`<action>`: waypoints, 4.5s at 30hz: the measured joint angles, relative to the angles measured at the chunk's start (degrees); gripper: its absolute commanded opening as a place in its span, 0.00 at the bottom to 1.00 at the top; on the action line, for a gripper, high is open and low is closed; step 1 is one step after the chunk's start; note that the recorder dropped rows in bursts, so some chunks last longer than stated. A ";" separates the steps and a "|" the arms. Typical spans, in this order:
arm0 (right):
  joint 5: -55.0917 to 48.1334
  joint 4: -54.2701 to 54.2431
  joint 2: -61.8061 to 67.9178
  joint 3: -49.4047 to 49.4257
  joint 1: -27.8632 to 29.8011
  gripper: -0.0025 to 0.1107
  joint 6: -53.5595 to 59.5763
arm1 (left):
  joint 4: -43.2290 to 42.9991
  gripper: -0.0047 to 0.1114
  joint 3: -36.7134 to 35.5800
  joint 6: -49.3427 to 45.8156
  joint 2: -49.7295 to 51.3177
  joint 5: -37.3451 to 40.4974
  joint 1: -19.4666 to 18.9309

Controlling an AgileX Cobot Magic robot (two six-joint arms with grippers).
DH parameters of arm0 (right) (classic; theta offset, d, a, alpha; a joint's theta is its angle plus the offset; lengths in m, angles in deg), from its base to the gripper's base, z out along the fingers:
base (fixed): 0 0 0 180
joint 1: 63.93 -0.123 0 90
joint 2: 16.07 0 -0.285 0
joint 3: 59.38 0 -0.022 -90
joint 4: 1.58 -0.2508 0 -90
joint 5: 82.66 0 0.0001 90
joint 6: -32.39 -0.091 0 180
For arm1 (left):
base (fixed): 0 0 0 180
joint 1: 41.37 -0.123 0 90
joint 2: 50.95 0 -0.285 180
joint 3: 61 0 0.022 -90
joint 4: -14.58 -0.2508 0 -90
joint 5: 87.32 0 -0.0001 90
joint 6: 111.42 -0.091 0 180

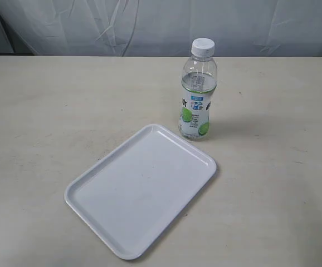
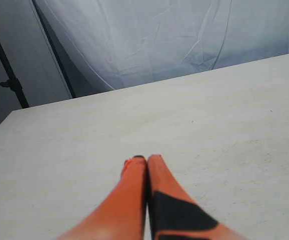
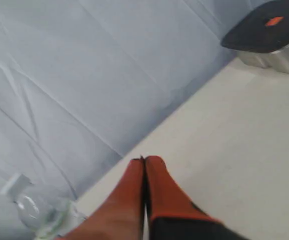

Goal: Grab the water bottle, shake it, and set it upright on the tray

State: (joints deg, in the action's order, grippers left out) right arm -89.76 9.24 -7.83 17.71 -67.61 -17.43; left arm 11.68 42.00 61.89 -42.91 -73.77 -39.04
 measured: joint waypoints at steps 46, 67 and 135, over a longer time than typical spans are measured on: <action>-27.15 2.30 75.83 -54.95 -15.76 0.02 35.10 | 0.00 0.04 0.00 0.00 0.00 0.00 0.00; 8.28 -15.90 81.76 -35.33 -29.86 0.02 52.36 | 0.00 0.04 0.00 0.00 0.00 0.00 0.00; 37.16 -20.60 107.85 -45.43 -34.15 0.01 51.19 | 0.00 0.04 0.00 0.00 0.00 0.00 0.00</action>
State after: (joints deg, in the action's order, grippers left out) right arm -52.60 -11.36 100.02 -27.72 -101.77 33.75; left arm 11.68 42.00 61.89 -42.91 -73.77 -39.04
